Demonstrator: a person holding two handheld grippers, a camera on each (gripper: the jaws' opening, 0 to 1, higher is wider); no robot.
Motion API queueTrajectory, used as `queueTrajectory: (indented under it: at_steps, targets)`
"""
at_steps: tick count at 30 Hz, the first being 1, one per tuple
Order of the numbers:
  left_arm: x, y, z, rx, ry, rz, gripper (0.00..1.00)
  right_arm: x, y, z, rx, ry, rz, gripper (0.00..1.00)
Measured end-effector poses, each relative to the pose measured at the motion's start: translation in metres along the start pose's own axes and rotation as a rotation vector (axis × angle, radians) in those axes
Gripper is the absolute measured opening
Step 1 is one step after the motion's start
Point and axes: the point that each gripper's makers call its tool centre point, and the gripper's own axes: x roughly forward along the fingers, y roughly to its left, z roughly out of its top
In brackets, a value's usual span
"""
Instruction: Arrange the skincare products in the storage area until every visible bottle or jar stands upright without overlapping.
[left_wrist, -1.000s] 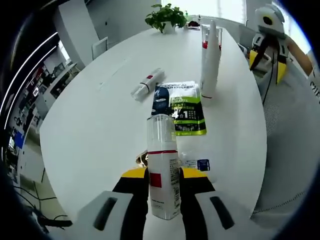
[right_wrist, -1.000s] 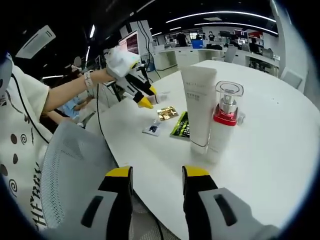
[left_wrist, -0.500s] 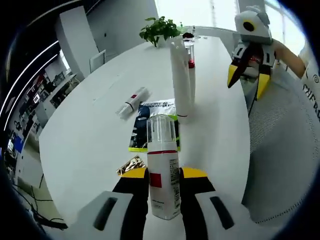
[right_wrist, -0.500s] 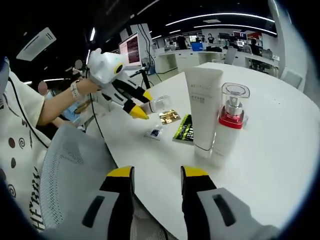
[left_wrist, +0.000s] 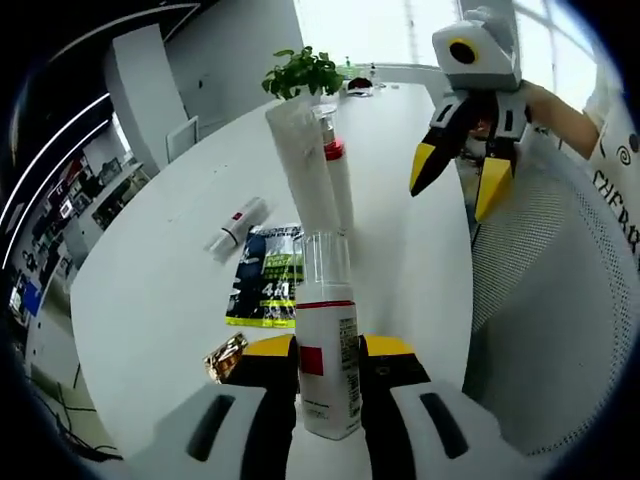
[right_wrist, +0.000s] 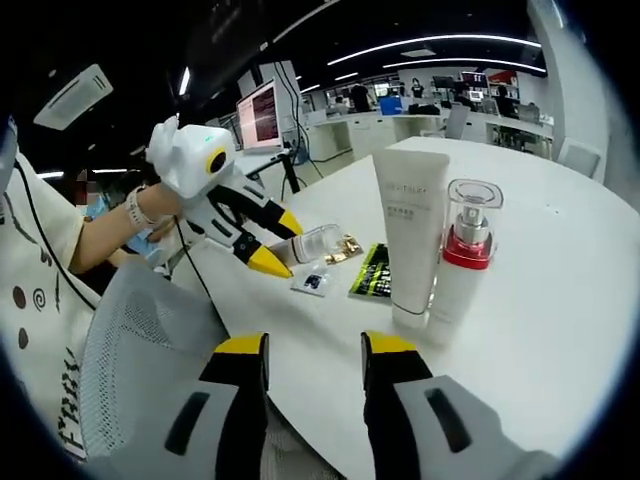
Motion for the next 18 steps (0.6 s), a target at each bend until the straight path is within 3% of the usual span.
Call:
queueTrajectory:
  at_steps: [7,16,18]
  targets:
    - [-0.001,-0.023,0.023,0.036,-0.038,-0.015,0.20,0.004,0.005,0.008,0.017,-0.043,0.007,0.37]
    - [-0.002,-0.036,0.036,0.058,-0.074,-0.014,0.20,0.009,0.009,0.015,0.036,-0.075,-0.002,0.34]
    - [-0.002,-0.036,0.040,0.062,-0.090,-0.005,0.20,0.011,0.008,0.019,0.064,-0.109,-0.015,0.32]
